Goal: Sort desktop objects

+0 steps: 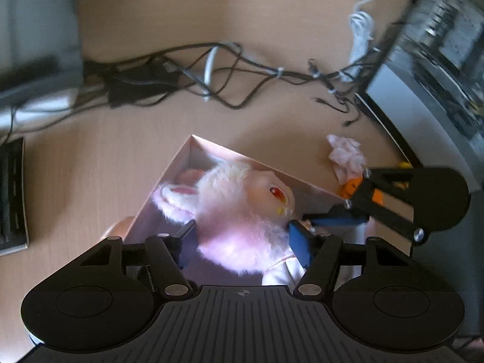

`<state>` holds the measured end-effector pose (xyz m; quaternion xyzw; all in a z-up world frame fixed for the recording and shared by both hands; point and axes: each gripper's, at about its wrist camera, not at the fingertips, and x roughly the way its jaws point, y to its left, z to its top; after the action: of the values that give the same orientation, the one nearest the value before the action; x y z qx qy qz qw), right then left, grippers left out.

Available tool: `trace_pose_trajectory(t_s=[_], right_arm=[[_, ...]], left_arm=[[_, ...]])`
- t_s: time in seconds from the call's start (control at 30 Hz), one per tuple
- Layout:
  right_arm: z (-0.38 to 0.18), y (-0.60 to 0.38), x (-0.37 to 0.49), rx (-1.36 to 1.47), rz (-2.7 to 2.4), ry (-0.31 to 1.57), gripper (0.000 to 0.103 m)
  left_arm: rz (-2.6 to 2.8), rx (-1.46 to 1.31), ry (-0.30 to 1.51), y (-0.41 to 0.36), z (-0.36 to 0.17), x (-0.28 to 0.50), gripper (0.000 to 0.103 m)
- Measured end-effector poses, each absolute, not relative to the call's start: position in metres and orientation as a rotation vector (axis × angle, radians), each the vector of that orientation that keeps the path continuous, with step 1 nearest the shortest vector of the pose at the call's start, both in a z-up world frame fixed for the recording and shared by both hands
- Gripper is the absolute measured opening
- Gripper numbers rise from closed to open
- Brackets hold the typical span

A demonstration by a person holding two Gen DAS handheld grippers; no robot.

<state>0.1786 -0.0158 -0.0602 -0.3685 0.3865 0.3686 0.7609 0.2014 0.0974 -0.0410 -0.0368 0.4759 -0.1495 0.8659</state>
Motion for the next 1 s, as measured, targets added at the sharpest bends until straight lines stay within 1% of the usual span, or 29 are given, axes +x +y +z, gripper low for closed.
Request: trace_pose_trajectory(t_s=[0.07, 0.13, 0.17, 0.2, 0.23, 0.27, 0.33, 0.37, 0.43, 0.53, 0.63, 0.8, 0.9, 1.0], right_arm=[[-0.065, -0.015, 0.178, -0.796, 0.799, 0.854, 0.066], [-0.066, -0.016, 0.178, -0.78, 0.802, 0.865, 0.066], [-0.063, -0.018, 0.177, -0.762, 0.809, 0.869, 0.066], [-0.058, -0.022, 0.177, -0.729, 0.82, 0.88, 0.067], [-0.053, -0.027, 0.179, -0.683, 0.832, 0.903, 0.07], [-0.049, -0.032, 0.183, -0.631, 0.841, 0.936, 0.074], [-0.043, -0.04, 0.192, -0.534, 0.852, 1.008, 0.078], [-0.043, -0.041, 0.195, -0.512, 0.852, 1.031, 0.078], [-0.045, -0.04, 0.199, -0.502, 0.848, 1.057, 0.078], [-0.051, -0.036, 0.201, -0.517, 0.846, 1.074, 0.078], [-0.056, -0.035, 0.197, -0.53, 0.839, 1.068, 0.08], [-0.059, -0.037, 0.198, -0.569, 0.838, 1.045, 0.08], [-0.06, -0.032, 0.196, -0.632, 0.852, 1.022, 0.08], [-0.062, -0.032, 0.198, -0.63, 0.85, 1.036, 0.08]], left_arm=[[-0.293, -0.088, 1.04, 0.1, -0.05, 0.204, 0.068], [-0.288, -0.106, 1.05, 0.103, -0.047, 0.202, 0.07], [-0.296, -0.116, 1.04, 0.106, -0.041, 0.2, 0.072], [-0.307, -0.126, 1.025, 0.109, -0.033, 0.197, 0.08], [-0.319, -0.143, 1.013, 0.112, -0.026, 0.196, 0.087], [-0.332, -0.162, 1.002, 0.115, -0.018, 0.196, 0.089], [-0.347, -0.169, 1.018, 0.111, -0.011, 0.207, 0.091], [-0.354, -0.17, 1.029, 0.109, -0.008, 0.214, 0.091], [-0.361, -0.086, 1.053, 0.095, -0.012, 0.228, 0.092], [-0.351, 0.012, 1.12, 0.08, -0.033, 0.248, 0.093], [-0.361, 0.025, 1.156, 0.079, -0.05, 0.258, 0.093], [-0.388, 0.027, 1.142, 0.084, -0.062, 0.254, 0.093], [-0.39, 0.058, 1.124, 0.081, -0.062, 0.25, 0.083], [-0.397, 0.051, 1.108, 0.085, -0.062, 0.245, 0.082]])
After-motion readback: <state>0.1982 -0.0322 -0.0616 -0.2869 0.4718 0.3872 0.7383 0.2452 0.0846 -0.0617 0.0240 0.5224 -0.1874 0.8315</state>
